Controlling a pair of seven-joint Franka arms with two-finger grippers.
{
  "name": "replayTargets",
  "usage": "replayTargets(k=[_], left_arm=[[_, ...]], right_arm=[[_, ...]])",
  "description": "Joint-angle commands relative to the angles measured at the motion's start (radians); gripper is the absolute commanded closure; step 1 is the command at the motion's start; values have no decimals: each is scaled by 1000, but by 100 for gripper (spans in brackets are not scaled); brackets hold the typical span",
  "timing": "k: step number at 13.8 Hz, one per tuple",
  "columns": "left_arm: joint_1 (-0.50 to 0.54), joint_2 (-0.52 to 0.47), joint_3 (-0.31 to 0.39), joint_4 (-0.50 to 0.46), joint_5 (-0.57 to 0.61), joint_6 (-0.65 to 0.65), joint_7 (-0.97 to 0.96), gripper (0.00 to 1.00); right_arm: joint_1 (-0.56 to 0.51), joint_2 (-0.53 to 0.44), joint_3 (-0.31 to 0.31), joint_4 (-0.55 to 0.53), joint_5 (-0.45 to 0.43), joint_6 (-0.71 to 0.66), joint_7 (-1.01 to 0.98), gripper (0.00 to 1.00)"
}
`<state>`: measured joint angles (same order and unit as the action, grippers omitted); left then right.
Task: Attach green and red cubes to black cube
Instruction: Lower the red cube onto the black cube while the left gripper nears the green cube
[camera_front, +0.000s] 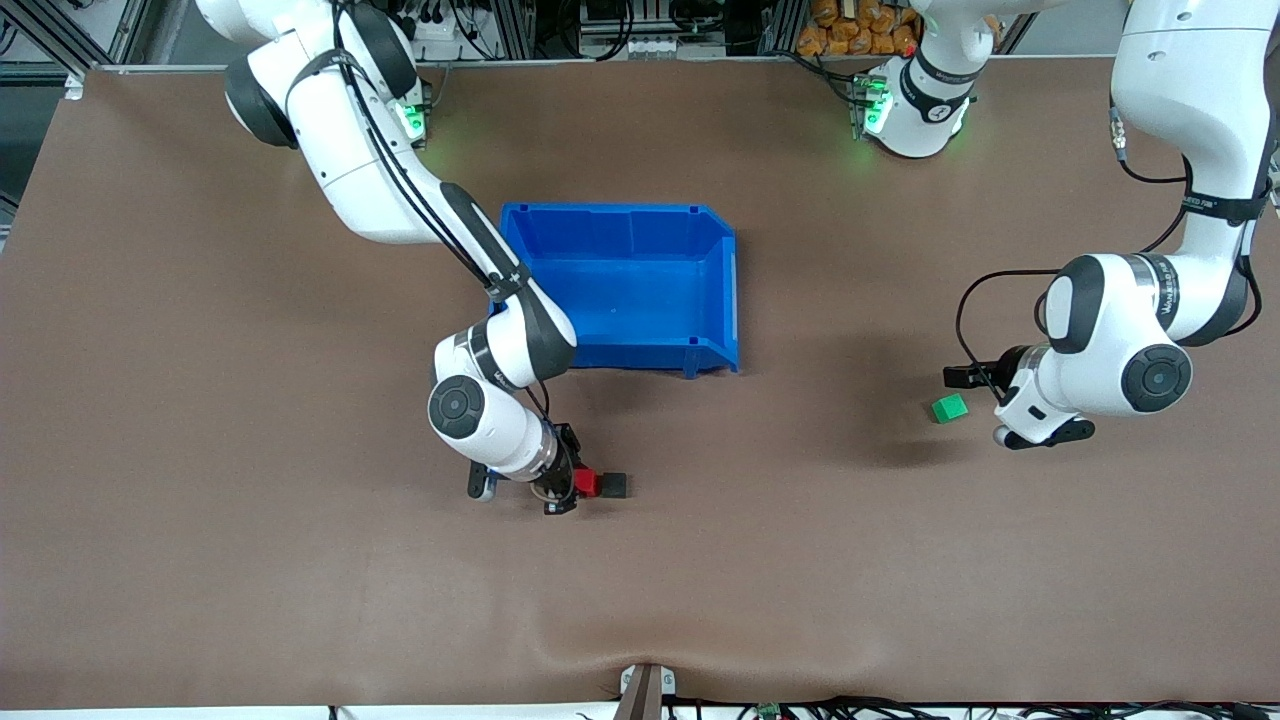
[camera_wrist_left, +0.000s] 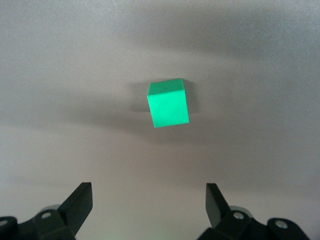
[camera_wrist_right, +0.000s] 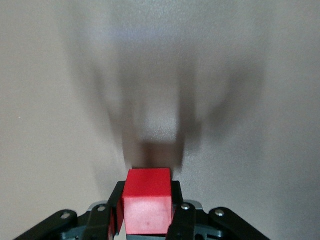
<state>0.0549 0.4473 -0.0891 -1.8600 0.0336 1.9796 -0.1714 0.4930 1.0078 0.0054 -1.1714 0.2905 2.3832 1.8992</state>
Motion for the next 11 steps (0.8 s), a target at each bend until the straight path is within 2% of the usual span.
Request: replayTargets(k=[1,11], left_arm=[[8,11,-6,10,-9,19,-11,0],[8,53,-6,13,-21,90,-56,0]], right_arm=[[12,29,-12,45,6,-1,23,100],[19,38,-13,47,3,1,24,100]])
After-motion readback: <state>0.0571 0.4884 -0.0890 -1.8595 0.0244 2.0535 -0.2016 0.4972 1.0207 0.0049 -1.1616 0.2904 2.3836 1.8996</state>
